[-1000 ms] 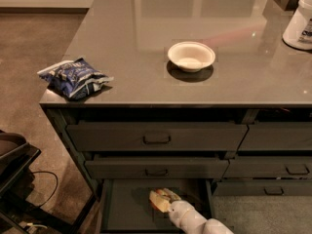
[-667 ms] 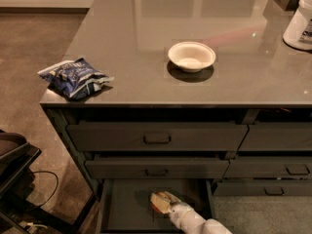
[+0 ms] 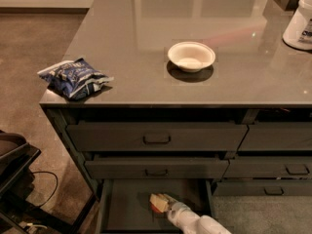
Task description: Place apple into bottom drawer
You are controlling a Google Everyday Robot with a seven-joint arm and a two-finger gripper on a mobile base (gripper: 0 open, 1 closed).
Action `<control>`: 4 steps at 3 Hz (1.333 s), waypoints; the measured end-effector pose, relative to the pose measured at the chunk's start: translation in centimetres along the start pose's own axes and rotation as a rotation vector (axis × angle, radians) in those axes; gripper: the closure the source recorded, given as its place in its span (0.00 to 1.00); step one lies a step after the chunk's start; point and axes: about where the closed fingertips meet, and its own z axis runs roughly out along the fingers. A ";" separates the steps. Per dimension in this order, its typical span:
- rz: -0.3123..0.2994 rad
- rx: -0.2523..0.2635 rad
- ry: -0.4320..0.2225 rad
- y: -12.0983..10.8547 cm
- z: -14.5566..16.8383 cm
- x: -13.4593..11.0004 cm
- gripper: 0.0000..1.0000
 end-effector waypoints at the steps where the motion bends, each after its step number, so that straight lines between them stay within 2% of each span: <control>1: 0.041 0.053 0.015 -2.1 1.1 1.0 1.00; 4: 0.115 0.179 0.059 -5.8 1.7 3.4 1.00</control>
Offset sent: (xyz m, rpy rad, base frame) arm 0.0014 -0.0229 -0.0659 -0.0371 0.1705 -0.1185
